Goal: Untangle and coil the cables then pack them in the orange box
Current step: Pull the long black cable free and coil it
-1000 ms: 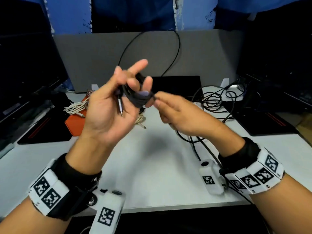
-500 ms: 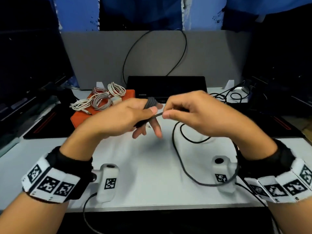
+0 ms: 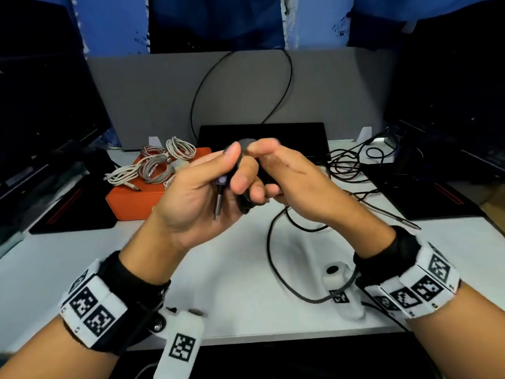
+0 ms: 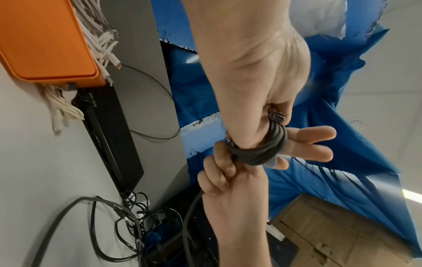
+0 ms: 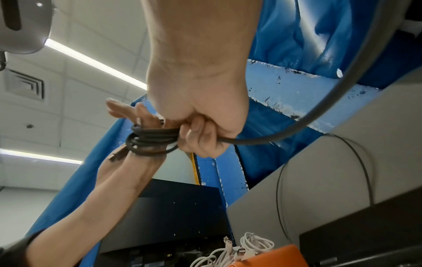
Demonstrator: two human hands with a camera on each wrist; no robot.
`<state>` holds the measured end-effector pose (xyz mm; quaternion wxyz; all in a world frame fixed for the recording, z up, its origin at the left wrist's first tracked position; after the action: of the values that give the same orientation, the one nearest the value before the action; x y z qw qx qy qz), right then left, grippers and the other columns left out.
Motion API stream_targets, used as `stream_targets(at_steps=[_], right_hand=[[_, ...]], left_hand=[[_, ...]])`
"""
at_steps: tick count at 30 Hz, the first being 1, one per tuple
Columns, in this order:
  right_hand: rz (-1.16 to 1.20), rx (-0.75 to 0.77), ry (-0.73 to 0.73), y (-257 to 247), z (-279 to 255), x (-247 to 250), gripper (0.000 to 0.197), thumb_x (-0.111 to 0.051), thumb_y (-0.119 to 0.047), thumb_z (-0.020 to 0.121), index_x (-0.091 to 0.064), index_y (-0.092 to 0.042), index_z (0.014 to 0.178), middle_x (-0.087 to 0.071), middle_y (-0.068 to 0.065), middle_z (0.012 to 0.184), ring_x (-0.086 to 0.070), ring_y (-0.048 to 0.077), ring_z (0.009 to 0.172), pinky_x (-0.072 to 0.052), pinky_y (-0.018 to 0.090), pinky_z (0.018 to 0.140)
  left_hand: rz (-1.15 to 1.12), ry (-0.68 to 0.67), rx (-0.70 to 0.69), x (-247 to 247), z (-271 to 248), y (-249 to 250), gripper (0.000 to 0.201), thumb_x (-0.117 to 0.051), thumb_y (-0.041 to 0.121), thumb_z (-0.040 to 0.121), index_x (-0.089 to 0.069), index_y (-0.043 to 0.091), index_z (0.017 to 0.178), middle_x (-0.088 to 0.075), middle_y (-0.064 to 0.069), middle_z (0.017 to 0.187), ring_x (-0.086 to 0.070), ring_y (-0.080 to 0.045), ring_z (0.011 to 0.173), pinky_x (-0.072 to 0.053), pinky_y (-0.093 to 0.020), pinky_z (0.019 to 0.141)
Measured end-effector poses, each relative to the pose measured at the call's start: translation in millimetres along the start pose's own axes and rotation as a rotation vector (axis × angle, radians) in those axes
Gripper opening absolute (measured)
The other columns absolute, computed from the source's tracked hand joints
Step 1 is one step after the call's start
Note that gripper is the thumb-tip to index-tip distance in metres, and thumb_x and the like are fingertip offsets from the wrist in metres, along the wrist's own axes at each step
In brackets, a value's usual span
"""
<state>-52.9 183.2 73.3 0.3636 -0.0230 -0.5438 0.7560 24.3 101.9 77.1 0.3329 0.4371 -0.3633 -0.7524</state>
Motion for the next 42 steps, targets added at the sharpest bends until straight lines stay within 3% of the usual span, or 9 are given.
stream_targets(at_steps=[3, 8, 14, 17, 24, 28, 34, 39, 42], right_hand=[[0.101, 0.040, -0.027, -8.4, 0.7, -1.3, 0.040, -0.042, -0.044, 0.109, -0.064, -0.022, 0.085, -0.056, -0.013, 0.064, -0.043, 0.004, 0.058, -0.036, 0.045, 0.065], [0.112, 0.079, 0.096, -16.7, -0.7, 4.9, 0.037, -0.040, -0.036, 0.111, -0.066, -0.031, 0.085, -0.044, 0.007, 0.065, -0.034, 0.006, 0.052, -0.028, 0.018, 0.047], [-0.055, -0.024, 0.009, -2.9, 1.4, 1.0, 0.036, -0.037, -0.032, 0.112, -0.051, -0.024, 0.081, -0.040, -0.010, 0.058, -0.033, 0.001, 0.047, -0.030, 0.016, 0.047], [-0.390, -0.087, -0.088, 7.5, -0.1, -11.3, 0.030, -0.037, -0.035, 0.112, -0.051, -0.034, 0.085, -0.051, -0.012, 0.063, -0.047, 0.004, 0.057, -0.040, 0.025, 0.061], [-0.624, -0.158, -0.381, 0.7, -14.6, -33.2, 0.025, -0.041, -0.037, 0.110, -0.050, -0.024, 0.090, -0.052, -0.015, 0.072, -0.050, -0.005, 0.068, -0.035, 0.017, 0.062], [-0.648, -0.123, -0.400, -17.4, -18.0, -23.5, 0.026, -0.047, -0.035, 0.109, -0.067, -0.019, 0.102, -0.053, -0.033, 0.066, -0.051, -0.004, 0.065, -0.036, 0.016, 0.060], [-0.441, 0.014, -0.214, -44.9, -16.9, 5.6, 0.019, -0.069, -0.023, 0.099, -0.072, -0.017, 0.082, -0.055, -0.018, 0.057, -0.048, 0.003, 0.054, -0.034, 0.012, 0.056], [-0.460, 0.020, -0.128, -51.1, -16.7, 24.0, 0.028, -0.079, -0.043, 0.083, -0.069, -0.017, 0.075, -0.055, 0.007, 0.062, -0.041, 0.007, 0.055, -0.033, 0.023, 0.053], [-0.537, -0.038, -0.106, -50.2, -15.9, 39.0, 0.035, -0.076, -0.053, 0.079, -0.067, -0.020, 0.074, -0.056, 0.005, 0.066, -0.044, 0.013, 0.058, -0.035, 0.026, 0.056]], left_hand=[[-0.059, -0.041, -0.018, -6.9, -3.3, 3.5, 0.042, -0.038, 0.018, 0.108, -0.054, -0.011, 0.133, -0.068, -0.003, 0.068, -0.073, -0.026, 0.089, -0.048, -0.037, 0.106], [-0.116, 0.054, -0.086, -8.1, -8.5, 19.1, 0.032, -0.035, 0.012, 0.109, -0.053, -0.011, 0.123, -0.068, -0.012, 0.075, -0.067, -0.029, 0.083, -0.044, -0.042, 0.105], [-0.293, 0.140, -0.147, 1.3, -6.8, 28.3, 0.054, -0.034, 0.013, 0.109, -0.013, -0.011, 0.154, -0.065, -0.011, 0.082, -0.066, -0.023, 0.072, -0.051, -0.035, 0.093], [-0.274, 0.320, -0.203, 16.8, -3.3, 22.8, 0.052, -0.040, 0.016, 0.106, -0.030, -0.013, 0.148, -0.073, 0.000, 0.092, -0.070, -0.010, 0.073, -0.057, -0.027, 0.085], [0.964, 0.582, -0.230, 29.0, -10.5, 46.0, 0.032, -0.037, 0.025, 0.110, -0.066, 0.034, 0.121, -0.068, -0.003, 0.132, -0.075, -0.013, 0.095, -0.054, -0.039, 0.095], [1.473, 0.420, 0.035, 37.0, -13.7, 41.8, 0.032, -0.038, 0.047, 0.102, -0.069, 0.048, 0.111, -0.076, 0.008, 0.101, -0.067, -0.008, 0.113, -0.052, -0.052, 0.098], [1.098, 0.075, 0.236, 20.3, -14.9, 21.7, 0.042, -0.041, 0.038, 0.103, -0.068, 0.011, 0.084, -0.066, -0.009, 0.059, -0.052, -0.018, 0.050, -0.041, -0.032, 0.053], [0.868, -0.160, 0.266, 14.3, -20.8, 15.9, 0.060, -0.043, 0.034, 0.106, -0.059, -0.016, 0.078, -0.041, 0.001, 0.044, -0.045, -0.018, 0.045, -0.048, -0.027, 0.058], [0.440, -0.150, 0.150, 14.0, -18.6, 20.4, 0.035, -0.053, 0.031, 0.103, -0.063, 0.000, 0.088, -0.037, 0.010, 0.046, -0.033, -0.009, 0.036, -0.047, -0.024, 0.053]])
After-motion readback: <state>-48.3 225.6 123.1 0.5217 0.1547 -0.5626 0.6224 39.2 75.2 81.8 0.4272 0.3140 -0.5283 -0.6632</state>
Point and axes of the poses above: each hand's wrist, its own z-axis towards the middle knuckle, its own x-axis out of the back of the hand, y = z × x, the point moved 6 cm from there along z, towards the middle knuckle
